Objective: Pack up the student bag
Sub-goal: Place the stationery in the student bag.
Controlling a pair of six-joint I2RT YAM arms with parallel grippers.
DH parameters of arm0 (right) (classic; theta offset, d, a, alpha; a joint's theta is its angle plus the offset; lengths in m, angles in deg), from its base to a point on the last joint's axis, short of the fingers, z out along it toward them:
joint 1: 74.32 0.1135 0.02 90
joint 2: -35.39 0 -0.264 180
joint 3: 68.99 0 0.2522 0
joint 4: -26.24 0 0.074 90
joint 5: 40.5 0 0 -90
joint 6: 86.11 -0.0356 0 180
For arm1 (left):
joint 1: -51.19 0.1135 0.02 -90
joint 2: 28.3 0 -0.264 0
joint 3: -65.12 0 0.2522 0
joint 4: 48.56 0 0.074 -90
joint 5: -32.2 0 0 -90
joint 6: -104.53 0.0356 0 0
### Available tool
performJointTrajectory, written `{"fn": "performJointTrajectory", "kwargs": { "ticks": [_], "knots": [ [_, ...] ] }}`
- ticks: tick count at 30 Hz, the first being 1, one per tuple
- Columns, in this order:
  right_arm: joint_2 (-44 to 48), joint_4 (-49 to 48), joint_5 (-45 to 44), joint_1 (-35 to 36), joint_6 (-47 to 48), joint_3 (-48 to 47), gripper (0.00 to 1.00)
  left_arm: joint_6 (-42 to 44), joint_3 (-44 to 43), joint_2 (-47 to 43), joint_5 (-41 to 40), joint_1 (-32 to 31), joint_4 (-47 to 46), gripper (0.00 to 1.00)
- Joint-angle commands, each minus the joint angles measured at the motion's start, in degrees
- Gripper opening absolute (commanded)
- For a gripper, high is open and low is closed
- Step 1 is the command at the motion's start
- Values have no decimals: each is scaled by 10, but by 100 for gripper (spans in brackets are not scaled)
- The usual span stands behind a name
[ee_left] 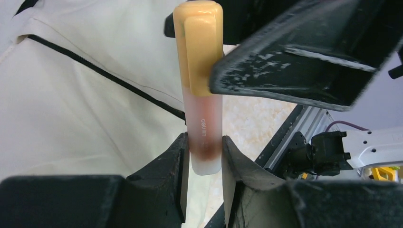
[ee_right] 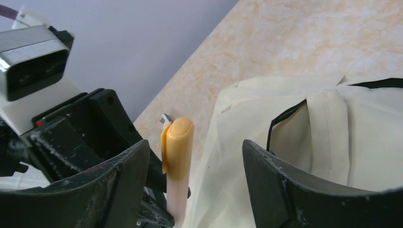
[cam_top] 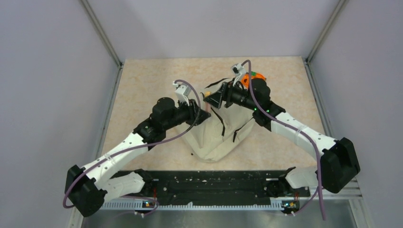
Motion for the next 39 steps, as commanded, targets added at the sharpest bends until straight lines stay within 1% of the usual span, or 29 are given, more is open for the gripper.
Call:
{"fn": "performJointTrajectory", "kwargs": {
  "ticks": [1,2,3,4,6,7,8,9,10,11,12,14,15,17,18,21,26,29,35,39],
  "knots": [
    [-22,3,-12,9,8,-44,68,17,-25,0,20,-7,-46,0],
    [-25,2,-11,10,9,-48,64,19,-26,2,23,-7,-44,0],
    [-28,0,-8,11,10,-50,58,22,-29,5,27,-7,-41,0],
    [-29,-3,-9,12,8,-50,48,26,-33,7,28,-8,-34,0],
    [-27,-16,-17,12,2,-44,25,33,-42,14,26,-7,-18,1],
    [-27,-22,-18,11,0,-41,15,36,-46,15,26,-7,-11,3],
    [-28,-23,-21,10,0,-40,7,38,-48,16,25,-7,-7,6],
    [-30,-22,-23,8,1,-42,1,39,-49,16,21,-8,-6,14],
    [-33,-22,-23,2,1,-43,0,39,-48,16,15,-7,-8,27],
    [-36,-25,-20,-6,0,-44,0,39,-49,15,4,-7,-3,44],
    [-40,-29,-16,-19,-1,-43,0,38,-49,13,-14,-7,-1,56],
    [-47,-47,-7,-51,1,-41,0,31,-50,9,-50,-5,25,71],
    [-51,-56,-7,-65,6,-38,0,25,-52,8,-68,-3,39,75],
    [-66,-72,-10,-87,20,-37,0,-4,-61,11,-110,10,76,77],
    [-75,-74,-8,-95,27,-41,0,-18,-63,13,-113,22,89,77],
    [-106,-106,10,-108,41,-48,0,-58,-52,15,-88,61,92,78],
    [-158,-159,66,-110,29,-62,0,-121,-2,0,-36,124,42,79],
    [-184,-178,106,-110,10,-67,0,-131,17,-8,-32,137,28,79],
    [-201,-203,169,-109,-42,-46,0,-131,21,-4,-33,151,41,79],
    [-215,-197,198,-101,-66,-29,0,-127,21,-3,-33,158,41,79]
  ]
}}
